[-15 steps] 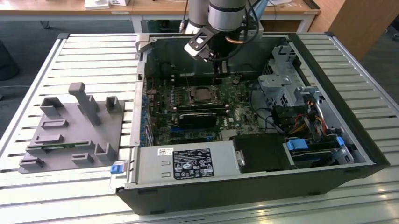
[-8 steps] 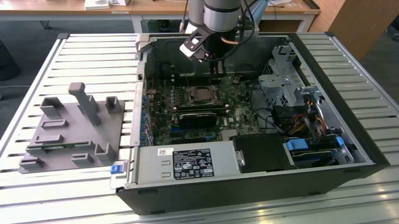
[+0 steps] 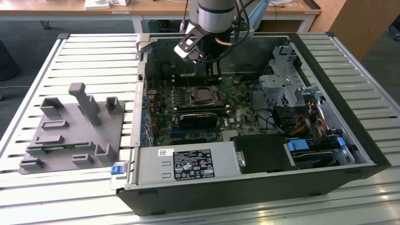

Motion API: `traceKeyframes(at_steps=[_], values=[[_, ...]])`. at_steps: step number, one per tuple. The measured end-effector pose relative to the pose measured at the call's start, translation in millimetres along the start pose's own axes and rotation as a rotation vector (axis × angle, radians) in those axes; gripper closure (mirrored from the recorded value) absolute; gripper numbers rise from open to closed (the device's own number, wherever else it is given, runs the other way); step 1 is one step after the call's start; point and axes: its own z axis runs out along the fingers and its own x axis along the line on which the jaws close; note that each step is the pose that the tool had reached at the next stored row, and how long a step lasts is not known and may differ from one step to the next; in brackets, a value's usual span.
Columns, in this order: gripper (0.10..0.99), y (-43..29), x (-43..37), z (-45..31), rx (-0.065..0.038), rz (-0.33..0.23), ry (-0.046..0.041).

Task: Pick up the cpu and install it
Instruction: 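Close the cpu cover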

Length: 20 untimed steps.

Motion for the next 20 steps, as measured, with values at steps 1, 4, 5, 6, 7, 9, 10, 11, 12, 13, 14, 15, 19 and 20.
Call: traceKeyframes(at_steps=[1, 4, 5, 6, 7, 9, 10, 11, 12, 13, 14, 15, 19, 20], values=[[0.980, -2.1, 0.0, 0.9, 0.000, 0.000, 0.0001], [0.980, -5.0, -0.2, 6.0, 0.001, 0.000, 0.0001], [0.980, -5.5, -0.2, 7.8, 0.002, 0.000, 0.0001], [0.980, -5.8, -0.2, 9.6, 0.002, 0.000, 0.0001], [0.980, -6.1, -0.1, 11.5, 0.003, 0.000, 0.0000], [0.980, -6.8, -0.2, 14.3, 0.006, 0.000, 0.0000], [0.980, -7.5, -0.4, 15.2, 0.008, 0.000, 0.0000], [0.980, -9.2, -0.5, 15.7, 0.008, 0.000, 0.0000], [0.980, -12.4, -0.6, 16.2, 0.008, -0.001, 0.0000], [0.980, -15.5, -0.6, 16.7, 0.009, -0.001, 0.0000], [0.980, -18.8, -0.6, 17.5, 0.009, -0.001, 0.0002], [0.980, -21.2, -0.6, 18.3, 0.009, -0.001, 0.0004], [0.980, -25.2, -0.7, 21.3, 0.009, -0.001, 0.0003], [0.980, -25.3, -0.7, 21.9, 0.009, -0.001, 0.0002]])
